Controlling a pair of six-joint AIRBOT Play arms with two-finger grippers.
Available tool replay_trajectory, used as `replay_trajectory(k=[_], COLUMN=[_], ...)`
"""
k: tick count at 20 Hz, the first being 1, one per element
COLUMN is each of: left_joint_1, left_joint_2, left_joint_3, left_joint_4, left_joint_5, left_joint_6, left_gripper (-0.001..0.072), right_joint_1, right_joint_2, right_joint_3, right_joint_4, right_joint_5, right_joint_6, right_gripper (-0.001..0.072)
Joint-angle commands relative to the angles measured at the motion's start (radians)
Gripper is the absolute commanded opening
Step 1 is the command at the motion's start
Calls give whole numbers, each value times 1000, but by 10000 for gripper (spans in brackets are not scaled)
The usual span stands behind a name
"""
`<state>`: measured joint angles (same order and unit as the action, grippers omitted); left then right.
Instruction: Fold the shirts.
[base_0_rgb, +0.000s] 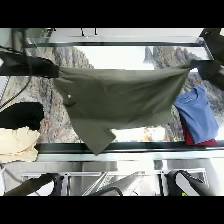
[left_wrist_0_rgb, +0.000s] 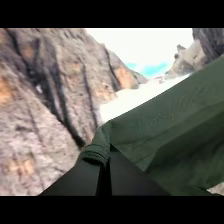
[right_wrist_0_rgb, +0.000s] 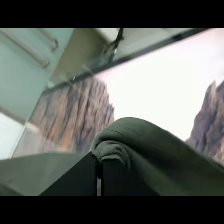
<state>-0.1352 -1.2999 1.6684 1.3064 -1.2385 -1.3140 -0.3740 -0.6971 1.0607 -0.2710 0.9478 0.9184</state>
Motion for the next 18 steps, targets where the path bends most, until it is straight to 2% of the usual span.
replay_trajectory(k=[1, 3, 6, 9, 12, 15, 18], left_joint_1=[30, 46, 84, 148, 195, 198, 196], left_joint_2=[-155, -233, -326, -380, -440, -507, -539], left_joint_3=[-8, -8, -7, 34, 130, 227, 317], left_joint_4=[-79, -80, -79, -108, -260, -291, -351], left_joint_5=[98, 118, 118, 142, 145, 122, 42], left_joint_6=[26, 26, 14, 5, 27, 28, 20], left_gripper=[14, 14, 14, 14, 14, 15, 14], right_joint_1=[125, 183, 177, 122, 115, 114, 108], right_joint_2=[-204, -327, -474, -554, -596, -644, -645], right_joint_3=[-16, -15, 11, 81, 114, 114, 115], right_joint_4=[22, 45, 212, 345, 364, 435, 615], right_joint_5=[-131, -294, -374, -372, -372, -365, -193], right_joint_6=[-140, -196, -308, -382, -442, -512, -670], right_gripper=[17, 17, 16, 16, 17, 16, 16])
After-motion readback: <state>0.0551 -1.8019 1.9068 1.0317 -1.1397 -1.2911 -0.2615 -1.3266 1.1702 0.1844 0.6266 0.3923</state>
